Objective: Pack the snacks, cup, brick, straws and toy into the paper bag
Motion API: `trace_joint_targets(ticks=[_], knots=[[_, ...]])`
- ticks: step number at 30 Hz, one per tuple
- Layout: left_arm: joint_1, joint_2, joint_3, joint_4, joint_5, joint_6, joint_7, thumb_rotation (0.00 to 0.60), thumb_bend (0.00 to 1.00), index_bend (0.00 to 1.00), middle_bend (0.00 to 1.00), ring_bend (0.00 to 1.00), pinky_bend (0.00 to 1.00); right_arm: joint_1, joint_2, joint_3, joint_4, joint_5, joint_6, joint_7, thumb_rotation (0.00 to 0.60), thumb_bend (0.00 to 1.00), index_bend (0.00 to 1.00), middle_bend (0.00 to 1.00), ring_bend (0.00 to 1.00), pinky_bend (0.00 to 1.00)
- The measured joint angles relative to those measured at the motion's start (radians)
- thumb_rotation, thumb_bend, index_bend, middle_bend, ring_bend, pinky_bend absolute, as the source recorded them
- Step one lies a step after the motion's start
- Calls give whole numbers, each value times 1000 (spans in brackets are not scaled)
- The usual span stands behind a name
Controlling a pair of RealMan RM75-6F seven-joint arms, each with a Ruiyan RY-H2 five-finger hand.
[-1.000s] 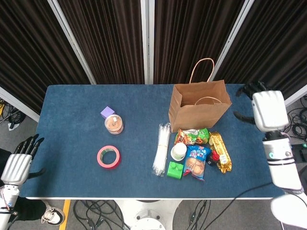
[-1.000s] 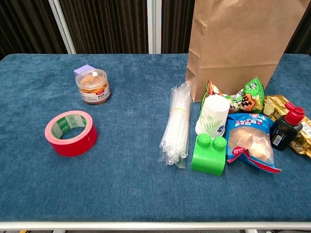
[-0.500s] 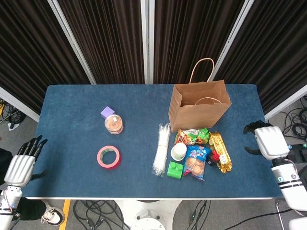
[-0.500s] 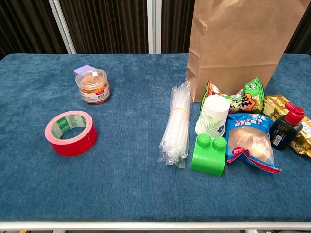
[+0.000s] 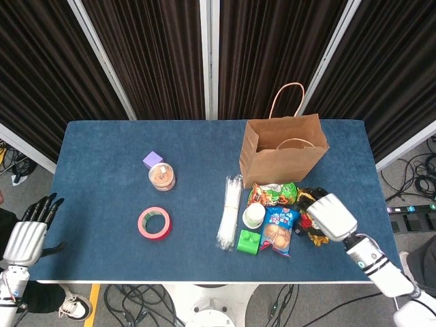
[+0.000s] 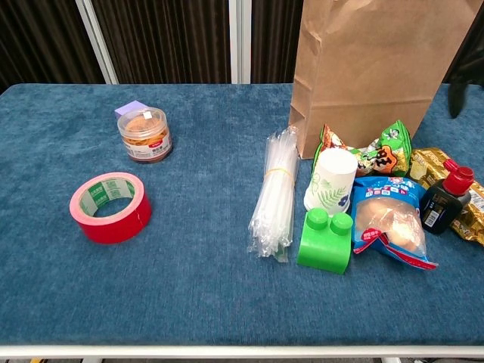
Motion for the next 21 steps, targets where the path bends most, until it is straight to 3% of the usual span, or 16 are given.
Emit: trace_joint_targets(ticks=[6,21], knots=[[5,-1,0,14,-4,2,-15,600,183,114,105,9,136,41,-57,-40,25,-87,-38,-39,600,0,431,385,187,247],[12,-21,-4,63,-2,19,-24,600,183,113,105,9,136,77,-112,-85,52,-103,-161,-243,600,0,405,343,142,186]])
